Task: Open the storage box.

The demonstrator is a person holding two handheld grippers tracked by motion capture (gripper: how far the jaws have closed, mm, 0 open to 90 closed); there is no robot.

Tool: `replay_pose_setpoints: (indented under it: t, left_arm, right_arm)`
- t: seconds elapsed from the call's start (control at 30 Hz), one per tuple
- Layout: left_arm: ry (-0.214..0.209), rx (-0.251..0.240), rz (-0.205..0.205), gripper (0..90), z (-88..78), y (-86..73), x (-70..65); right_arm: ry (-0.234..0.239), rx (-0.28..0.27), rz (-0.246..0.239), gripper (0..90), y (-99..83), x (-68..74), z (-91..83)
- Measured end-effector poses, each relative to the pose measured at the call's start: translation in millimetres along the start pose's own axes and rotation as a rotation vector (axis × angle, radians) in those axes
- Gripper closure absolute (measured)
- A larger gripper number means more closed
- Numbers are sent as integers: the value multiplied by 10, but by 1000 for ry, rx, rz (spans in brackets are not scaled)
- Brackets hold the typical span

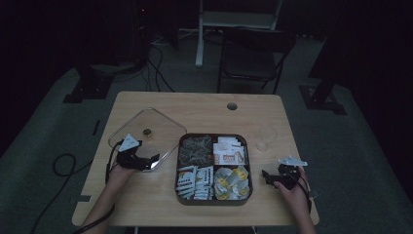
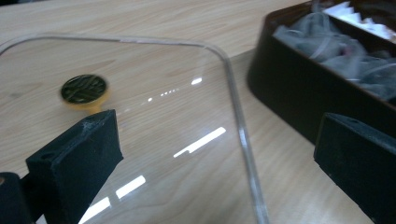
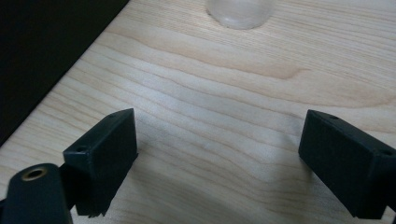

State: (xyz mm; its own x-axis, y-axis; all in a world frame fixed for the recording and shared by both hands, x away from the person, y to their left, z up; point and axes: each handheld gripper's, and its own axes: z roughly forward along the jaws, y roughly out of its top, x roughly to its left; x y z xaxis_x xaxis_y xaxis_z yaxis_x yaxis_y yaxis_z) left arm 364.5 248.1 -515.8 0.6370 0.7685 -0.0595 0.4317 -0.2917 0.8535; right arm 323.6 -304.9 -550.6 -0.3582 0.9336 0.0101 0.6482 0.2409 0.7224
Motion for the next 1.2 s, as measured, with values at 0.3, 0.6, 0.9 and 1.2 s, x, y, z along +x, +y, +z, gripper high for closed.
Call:
replay_pose_setpoints:
  t: [0.3, 0.6, 0.9, 1.2]
  left_arm:
    - [-38, 23, 67, 13, 10, -48, -168]
    - [-129, 25, 134, 13, -19, -80, -324]
    - [-173, 60, 170, 12, -32, -145, -439]
    - [-248, 147, 248, 13, 16, -245, -641]
  right_arm:
    - [0, 0, 0, 109, 0, 0, 0]
    - [0, 1, 0, 109, 0, 0, -1]
    - [0, 0, 0, 109, 0, 0, 0]
    - [0, 0, 0, 109, 0, 0, 0]
